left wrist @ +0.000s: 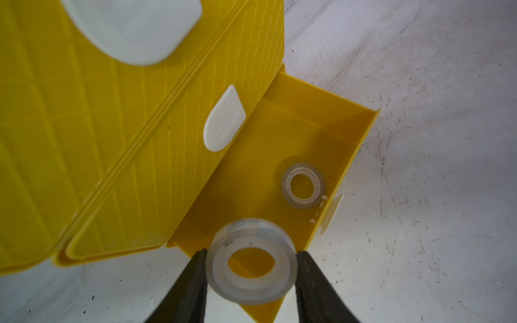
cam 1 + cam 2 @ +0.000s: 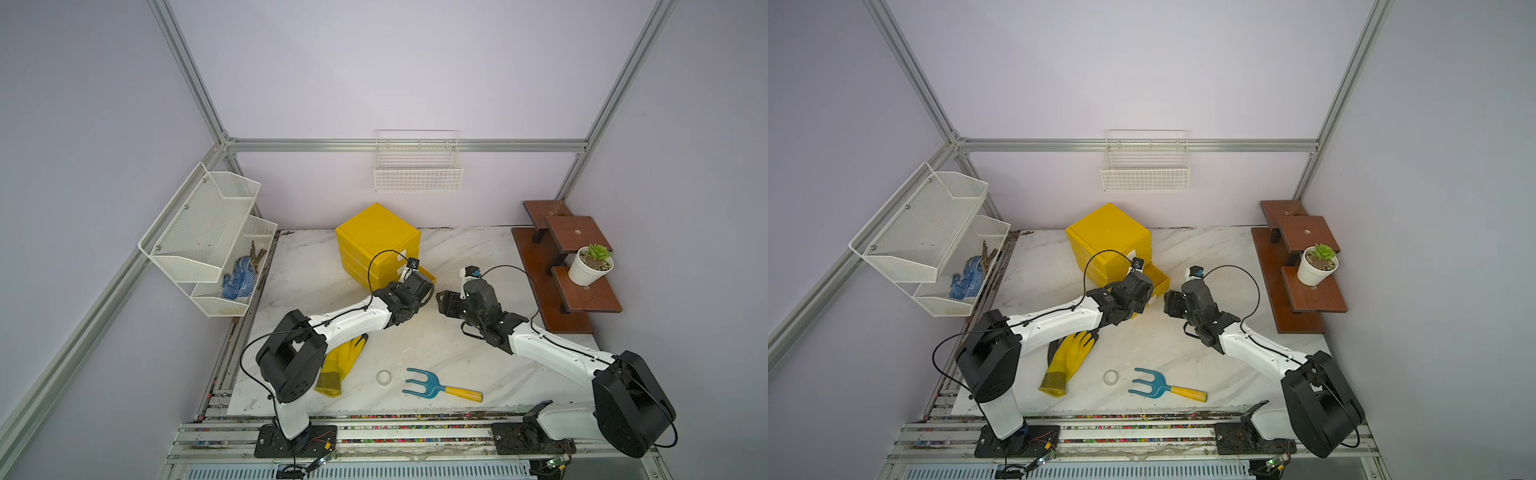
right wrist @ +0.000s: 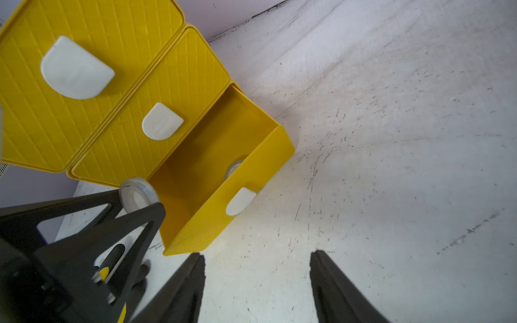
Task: Place the transparent tape into the drawer according to color
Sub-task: Place the tape in the drawer, then pick up the tape at the center of the board.
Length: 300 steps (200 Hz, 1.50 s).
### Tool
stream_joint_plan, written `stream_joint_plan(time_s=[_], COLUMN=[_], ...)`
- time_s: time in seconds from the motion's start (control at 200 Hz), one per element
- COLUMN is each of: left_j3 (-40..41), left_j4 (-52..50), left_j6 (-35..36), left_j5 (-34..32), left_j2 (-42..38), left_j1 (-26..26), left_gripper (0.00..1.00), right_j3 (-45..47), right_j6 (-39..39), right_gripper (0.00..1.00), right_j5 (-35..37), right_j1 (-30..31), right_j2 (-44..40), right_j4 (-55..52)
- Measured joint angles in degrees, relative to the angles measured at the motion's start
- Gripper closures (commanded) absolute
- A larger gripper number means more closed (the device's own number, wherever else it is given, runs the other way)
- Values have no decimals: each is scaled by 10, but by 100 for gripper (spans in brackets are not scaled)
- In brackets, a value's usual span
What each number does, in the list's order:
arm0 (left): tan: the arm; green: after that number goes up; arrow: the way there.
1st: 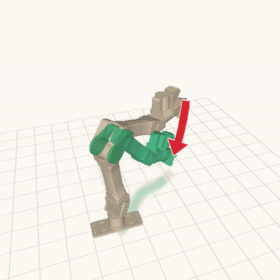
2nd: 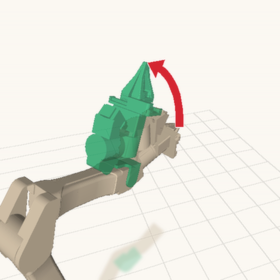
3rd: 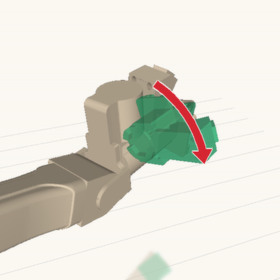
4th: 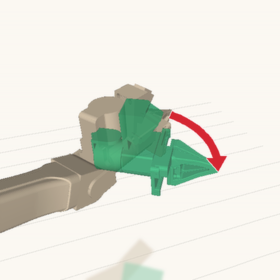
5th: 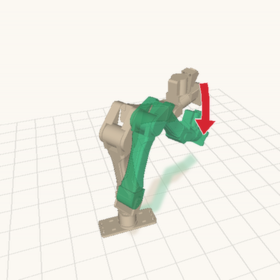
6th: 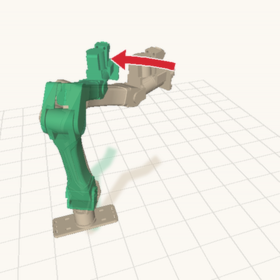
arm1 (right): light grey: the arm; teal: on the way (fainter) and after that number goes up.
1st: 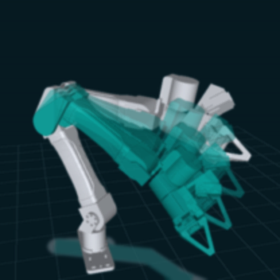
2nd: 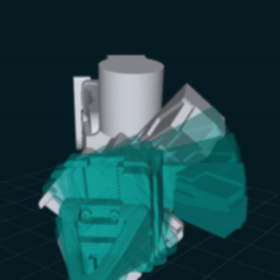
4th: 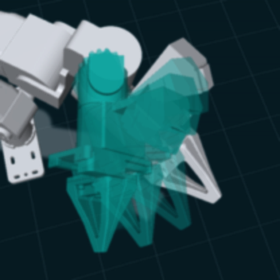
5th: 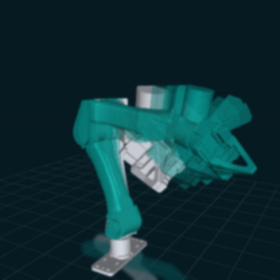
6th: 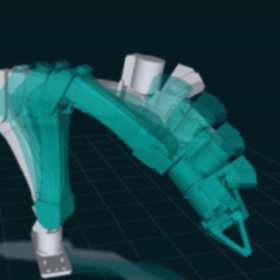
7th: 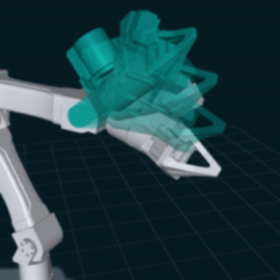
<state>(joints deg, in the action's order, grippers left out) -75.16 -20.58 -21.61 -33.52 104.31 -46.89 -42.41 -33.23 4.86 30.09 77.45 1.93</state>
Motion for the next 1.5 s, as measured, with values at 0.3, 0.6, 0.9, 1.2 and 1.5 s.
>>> stream_joint_plan(time_s=[0.3,0.6,0.9,1.2,1.5], left_j3=[-16,-30,-29,67,138], left_j4=[24,22,-14,-24,-90], left_j6=[1,-3,2,2,1], left_j5=[-13,-12,15,37,6], left_j2=[34,41,-41,-294,-421], left_j1=[4,6,-6,-21,-20], left_gripper=[38,18,0,0,0], right_j3=[3,15,19,38,40], right_j6=[0,-2,-2,10,40], right_gripper=[30,29,29,31,31], right_j5=[-4,-8,-24,-122,-205], right_j1=[-1,-1,-2,-2,19], right_j2=[0,-10,-41,-39,-41], right_j4=[1,0,-2,-2,-19])
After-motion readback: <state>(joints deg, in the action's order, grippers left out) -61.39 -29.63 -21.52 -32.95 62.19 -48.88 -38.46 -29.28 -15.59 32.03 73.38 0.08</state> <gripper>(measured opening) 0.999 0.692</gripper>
